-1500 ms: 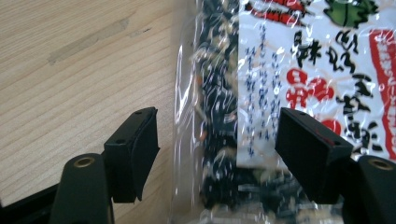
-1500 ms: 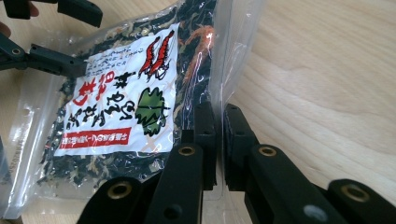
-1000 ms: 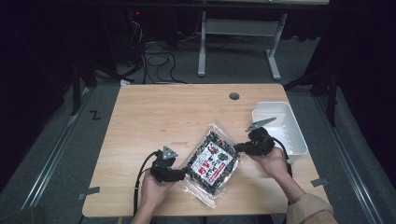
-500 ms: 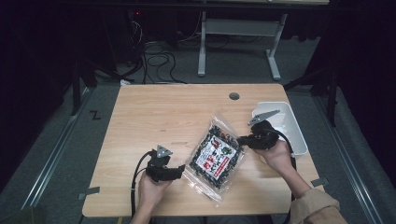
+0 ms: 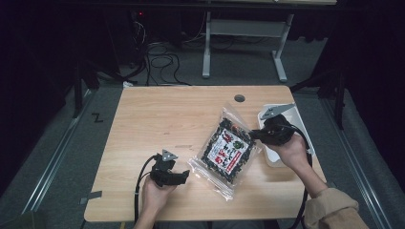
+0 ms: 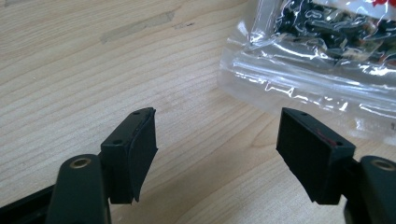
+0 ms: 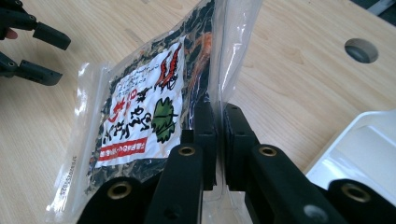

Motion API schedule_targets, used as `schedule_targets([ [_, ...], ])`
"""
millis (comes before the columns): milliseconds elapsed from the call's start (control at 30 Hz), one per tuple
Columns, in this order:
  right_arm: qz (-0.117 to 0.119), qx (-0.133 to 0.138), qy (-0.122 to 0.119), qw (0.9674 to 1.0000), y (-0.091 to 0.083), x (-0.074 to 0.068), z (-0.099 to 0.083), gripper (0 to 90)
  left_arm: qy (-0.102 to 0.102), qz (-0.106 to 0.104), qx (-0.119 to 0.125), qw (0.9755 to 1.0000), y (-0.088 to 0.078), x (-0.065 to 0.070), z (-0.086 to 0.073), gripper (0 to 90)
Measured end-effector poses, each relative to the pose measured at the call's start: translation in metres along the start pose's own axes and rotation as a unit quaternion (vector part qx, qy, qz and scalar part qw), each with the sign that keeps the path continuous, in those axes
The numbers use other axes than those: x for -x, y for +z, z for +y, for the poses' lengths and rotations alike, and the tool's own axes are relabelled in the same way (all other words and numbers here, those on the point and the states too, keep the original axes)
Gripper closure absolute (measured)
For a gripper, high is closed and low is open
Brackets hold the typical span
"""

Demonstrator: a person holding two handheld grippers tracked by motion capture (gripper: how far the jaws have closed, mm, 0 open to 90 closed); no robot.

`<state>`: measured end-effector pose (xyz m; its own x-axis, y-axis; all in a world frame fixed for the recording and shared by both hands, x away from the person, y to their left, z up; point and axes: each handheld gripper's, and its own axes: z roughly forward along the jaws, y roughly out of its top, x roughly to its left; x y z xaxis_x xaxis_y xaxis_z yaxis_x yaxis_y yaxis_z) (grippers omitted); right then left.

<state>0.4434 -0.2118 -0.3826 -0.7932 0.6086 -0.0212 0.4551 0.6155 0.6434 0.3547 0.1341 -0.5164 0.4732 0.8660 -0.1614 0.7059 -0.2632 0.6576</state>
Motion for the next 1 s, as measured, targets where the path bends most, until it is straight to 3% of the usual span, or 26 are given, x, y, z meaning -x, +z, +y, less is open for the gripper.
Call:
schedule_targets([
  [300, -0.021, 0.008, -0.014, 0.9997, -0.016, 0.003, 0.009, 87.4, -0.001, 0.0, 0.001, 1.0, -0.001, 0.0, 0.0, 29.1],
  [500, -0.028, 0.017, -0.011, 0.9994, -0.029, 0.007, 0.011, 87.4, 0.002, -0.001, -0.004, 1.0, 0.001, 0.0, 0.0, 29.1],
  [767, -0.055, 0.036, -0.004, 0.9978, -0.061, 0.019, 0.015, 87.4, 0.002, -0.001, -0.003, 1.0, 0.001, 0.0, -0.001, 28.9],
  [1000, -0.073, 0.043, 0.001, 0.9964, -0.076, 0.028, 0.015, 87.4, 0.004, 0.002, -0.005, 1.0, 0.0, 0.0, 0.0, 28.8],
])
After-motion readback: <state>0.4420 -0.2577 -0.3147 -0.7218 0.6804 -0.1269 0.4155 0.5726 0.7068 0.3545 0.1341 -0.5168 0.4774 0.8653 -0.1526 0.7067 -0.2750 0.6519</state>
